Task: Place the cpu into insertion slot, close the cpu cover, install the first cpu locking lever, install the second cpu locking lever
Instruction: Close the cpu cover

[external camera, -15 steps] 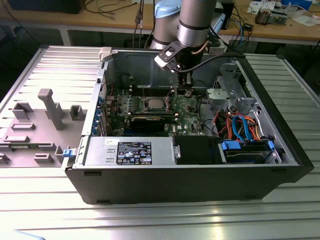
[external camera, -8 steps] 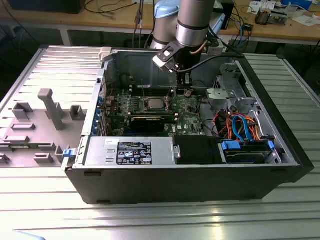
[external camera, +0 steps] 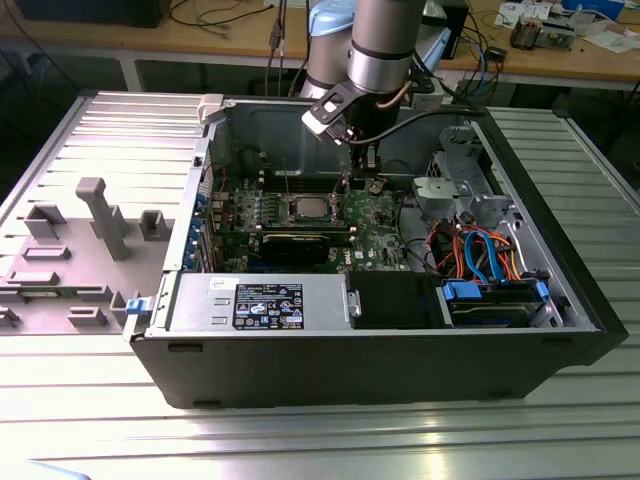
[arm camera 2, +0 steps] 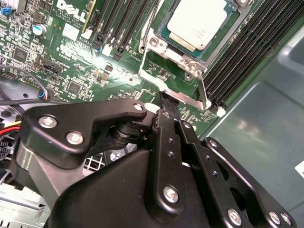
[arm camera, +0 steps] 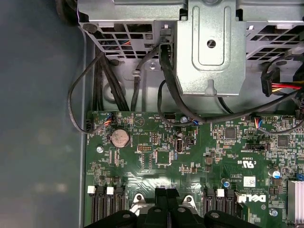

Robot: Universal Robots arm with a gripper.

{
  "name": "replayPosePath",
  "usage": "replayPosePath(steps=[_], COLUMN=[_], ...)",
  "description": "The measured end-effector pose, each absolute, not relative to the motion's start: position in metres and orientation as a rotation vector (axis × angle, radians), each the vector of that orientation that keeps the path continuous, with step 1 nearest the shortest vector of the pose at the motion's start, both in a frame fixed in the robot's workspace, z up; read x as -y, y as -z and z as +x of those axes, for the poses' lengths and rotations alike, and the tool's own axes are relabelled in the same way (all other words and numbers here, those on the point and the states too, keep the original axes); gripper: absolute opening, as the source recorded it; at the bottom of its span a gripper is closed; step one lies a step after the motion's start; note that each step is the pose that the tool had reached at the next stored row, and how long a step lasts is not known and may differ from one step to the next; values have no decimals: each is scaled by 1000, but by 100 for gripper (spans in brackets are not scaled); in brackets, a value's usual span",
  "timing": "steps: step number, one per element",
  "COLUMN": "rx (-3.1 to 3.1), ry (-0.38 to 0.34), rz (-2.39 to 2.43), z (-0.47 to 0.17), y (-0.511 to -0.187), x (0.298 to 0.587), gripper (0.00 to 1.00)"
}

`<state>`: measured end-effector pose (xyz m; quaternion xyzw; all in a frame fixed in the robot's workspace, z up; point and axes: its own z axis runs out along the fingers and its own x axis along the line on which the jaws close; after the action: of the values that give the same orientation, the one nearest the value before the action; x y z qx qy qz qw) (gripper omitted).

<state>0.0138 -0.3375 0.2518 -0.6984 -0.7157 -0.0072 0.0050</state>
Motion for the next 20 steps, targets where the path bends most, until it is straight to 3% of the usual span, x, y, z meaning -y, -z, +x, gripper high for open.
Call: replayPosePath(steps=[20], rx=[2241], ry=[23], rz=[-2187], z=[7], y=[-252], x=[337], gripper=[11])
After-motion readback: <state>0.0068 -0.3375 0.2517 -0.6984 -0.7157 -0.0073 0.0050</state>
